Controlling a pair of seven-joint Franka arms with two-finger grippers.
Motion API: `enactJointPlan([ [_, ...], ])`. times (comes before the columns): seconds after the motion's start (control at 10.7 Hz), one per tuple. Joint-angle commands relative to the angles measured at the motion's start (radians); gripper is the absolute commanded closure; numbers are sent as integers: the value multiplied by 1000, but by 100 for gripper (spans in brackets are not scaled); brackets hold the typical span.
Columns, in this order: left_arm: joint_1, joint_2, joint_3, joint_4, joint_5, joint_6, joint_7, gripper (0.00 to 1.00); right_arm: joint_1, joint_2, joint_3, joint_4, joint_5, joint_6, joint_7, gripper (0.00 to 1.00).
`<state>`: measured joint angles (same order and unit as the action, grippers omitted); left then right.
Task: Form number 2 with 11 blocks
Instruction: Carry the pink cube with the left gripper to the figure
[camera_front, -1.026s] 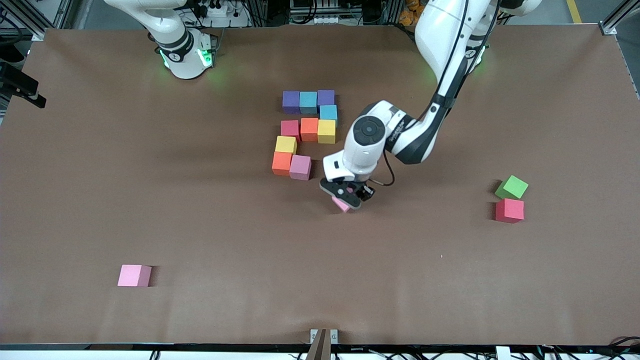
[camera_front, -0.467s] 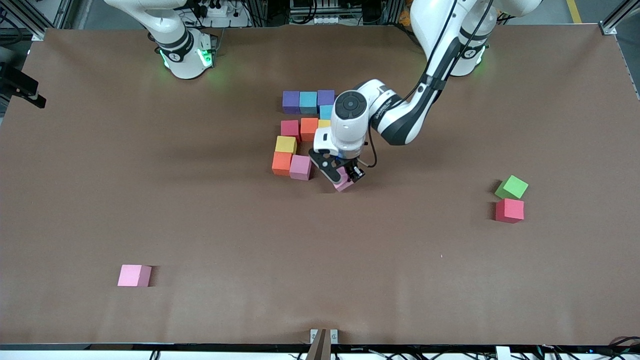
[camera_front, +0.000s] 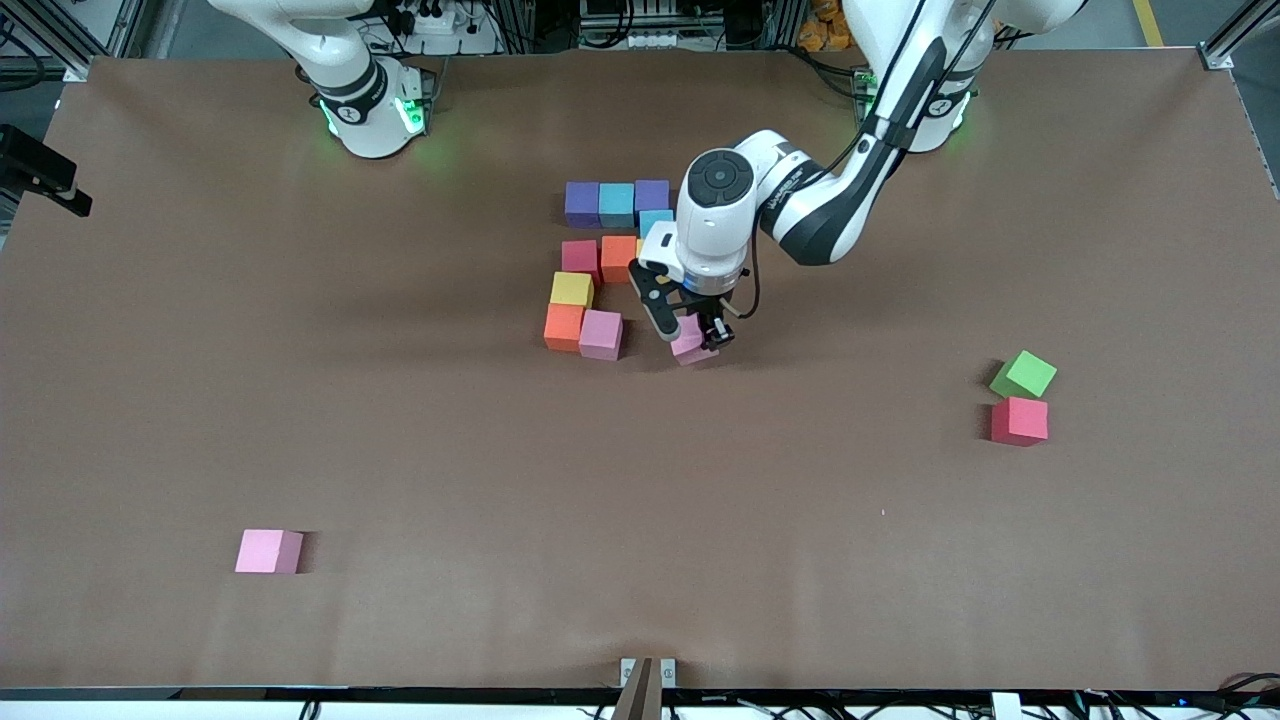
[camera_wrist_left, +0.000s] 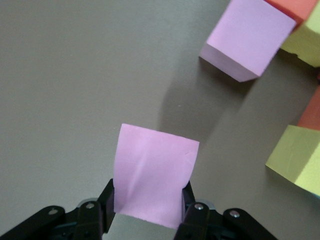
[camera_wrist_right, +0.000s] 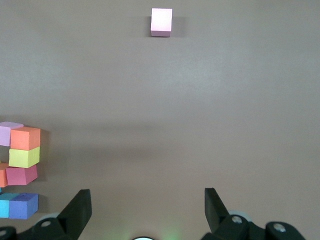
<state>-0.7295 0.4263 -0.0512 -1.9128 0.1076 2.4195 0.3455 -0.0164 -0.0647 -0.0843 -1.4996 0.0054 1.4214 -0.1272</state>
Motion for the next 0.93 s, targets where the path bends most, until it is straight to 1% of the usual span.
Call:
enactJointPlan([
  [0.0, 15, -44, -15, -104, 24, 100, 108, 94, -16, 14, 8, 29, 13, -10, 8, 0],
  [0.19, 15, -40, -19, -126, 24, 148, 144, 94, -14, 14, 6, 29, 16, -12, 8, 0],
  [0.37, 13, -25, -22, -123, 24, 176, 194, 94, -14, 14, 6, 29, 16, -10, 8, 0],
  [0.84, 13, 38, -32, -114, 23, 300, 201, 94, -14, 14, 6, 29, 18, -10, 8, 0],
])
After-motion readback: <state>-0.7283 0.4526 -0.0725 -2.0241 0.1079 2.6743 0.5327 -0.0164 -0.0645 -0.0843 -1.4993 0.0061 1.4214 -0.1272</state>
